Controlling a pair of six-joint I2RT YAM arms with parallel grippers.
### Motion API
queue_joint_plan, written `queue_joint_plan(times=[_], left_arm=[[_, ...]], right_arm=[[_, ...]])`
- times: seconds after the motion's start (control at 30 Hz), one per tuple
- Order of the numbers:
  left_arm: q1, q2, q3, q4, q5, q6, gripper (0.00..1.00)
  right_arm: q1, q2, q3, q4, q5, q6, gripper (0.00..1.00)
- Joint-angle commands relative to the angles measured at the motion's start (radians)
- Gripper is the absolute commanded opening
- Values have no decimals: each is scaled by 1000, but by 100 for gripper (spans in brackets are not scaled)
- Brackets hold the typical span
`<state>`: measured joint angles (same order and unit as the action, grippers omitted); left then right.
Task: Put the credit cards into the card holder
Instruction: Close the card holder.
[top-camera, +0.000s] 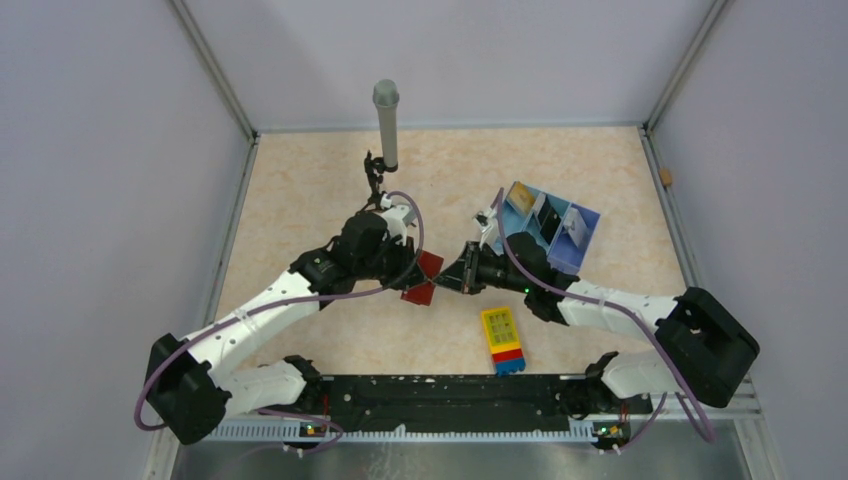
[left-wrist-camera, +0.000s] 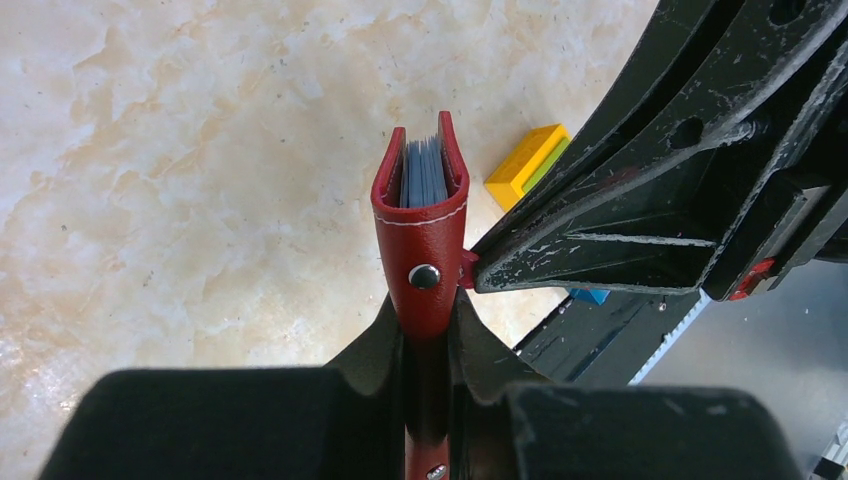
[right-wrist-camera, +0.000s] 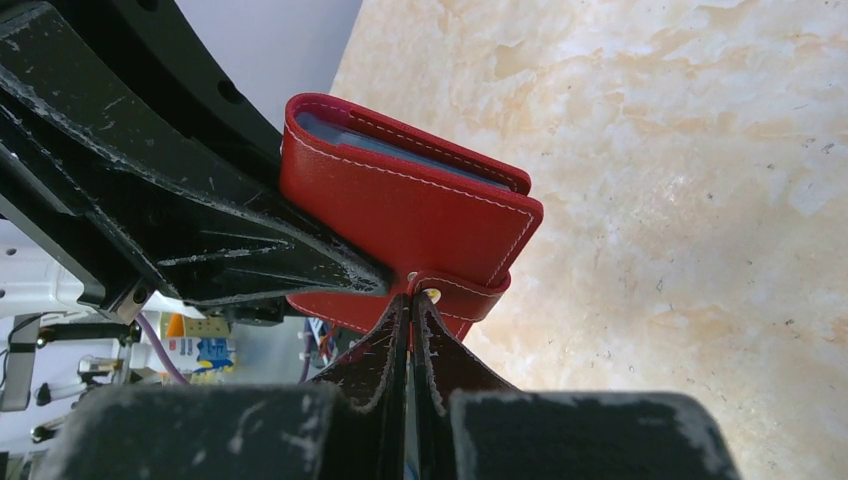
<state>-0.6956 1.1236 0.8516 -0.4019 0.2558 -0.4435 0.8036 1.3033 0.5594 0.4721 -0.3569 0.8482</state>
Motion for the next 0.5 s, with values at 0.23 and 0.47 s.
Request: queue_joint_plan(times=[0.23,0.47], left_arm=[[-5,2,36,38,32,-6,0],[-6,-1,33,41,33,-6,0]], right_arm=[[25,-3,33,99,7,7,0],[29,22,28,124,-5,23,0]])
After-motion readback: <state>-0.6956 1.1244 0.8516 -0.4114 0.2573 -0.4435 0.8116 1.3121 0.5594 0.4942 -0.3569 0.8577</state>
